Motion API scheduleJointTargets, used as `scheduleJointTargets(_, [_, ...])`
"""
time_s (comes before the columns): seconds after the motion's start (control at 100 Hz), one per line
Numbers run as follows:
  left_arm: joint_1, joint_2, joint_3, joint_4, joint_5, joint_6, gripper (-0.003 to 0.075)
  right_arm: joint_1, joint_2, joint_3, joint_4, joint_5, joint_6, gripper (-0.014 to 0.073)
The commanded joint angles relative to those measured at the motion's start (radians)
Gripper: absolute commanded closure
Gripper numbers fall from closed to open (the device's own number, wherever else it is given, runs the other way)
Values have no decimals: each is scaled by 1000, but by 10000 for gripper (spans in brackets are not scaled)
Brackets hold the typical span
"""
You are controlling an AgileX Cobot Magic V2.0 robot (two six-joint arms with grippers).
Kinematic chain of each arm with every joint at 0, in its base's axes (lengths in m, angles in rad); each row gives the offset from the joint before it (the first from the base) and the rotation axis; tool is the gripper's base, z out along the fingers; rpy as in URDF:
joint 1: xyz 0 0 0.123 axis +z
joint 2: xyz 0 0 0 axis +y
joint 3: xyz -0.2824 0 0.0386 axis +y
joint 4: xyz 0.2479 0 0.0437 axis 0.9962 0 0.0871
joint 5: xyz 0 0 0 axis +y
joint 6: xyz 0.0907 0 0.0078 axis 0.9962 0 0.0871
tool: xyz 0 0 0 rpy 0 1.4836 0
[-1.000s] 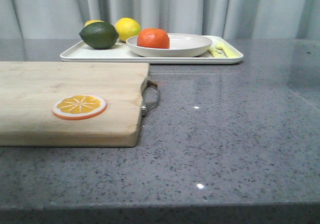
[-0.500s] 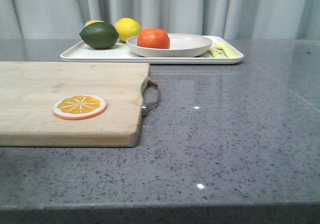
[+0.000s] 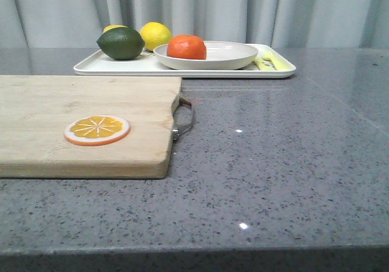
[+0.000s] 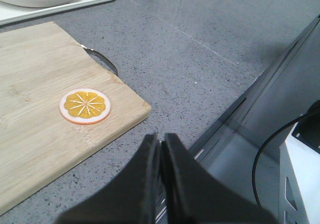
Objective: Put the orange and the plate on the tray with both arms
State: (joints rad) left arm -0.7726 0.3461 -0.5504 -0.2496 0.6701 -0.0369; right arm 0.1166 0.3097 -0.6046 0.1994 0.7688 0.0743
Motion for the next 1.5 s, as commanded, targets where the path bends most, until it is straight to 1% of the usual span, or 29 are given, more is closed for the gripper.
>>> scheduleJointTargets(0.0, [2,-45,-10,-8,-61,-1,739,-1,-62,25,-3,-98,-11,653])
scheduleJointTargets(0.21, [2,-108,10,-8,-59,-1,739,-1,-136,80,-3,-92,-11,653])
scheduleJointTargets(0.42, [2,-110,10,-8,-61,-1,739,-1,-136,84,-3,-55,-11,653])
scheduleJointTargets(1.11, [2,-110,10,-8,-61,-1,739,-1,-136,84,-3,-55,-11,653])
scheduleJointTargets(1.37, [2,-111,13,-8,-92,-1,739,-1,-136,84,-3,-55,-11,653])
scheduleJointTargets(1.49, [15,-112,17,42,-136,-1,739,-1,-136,84,-3,-55,-11,653])
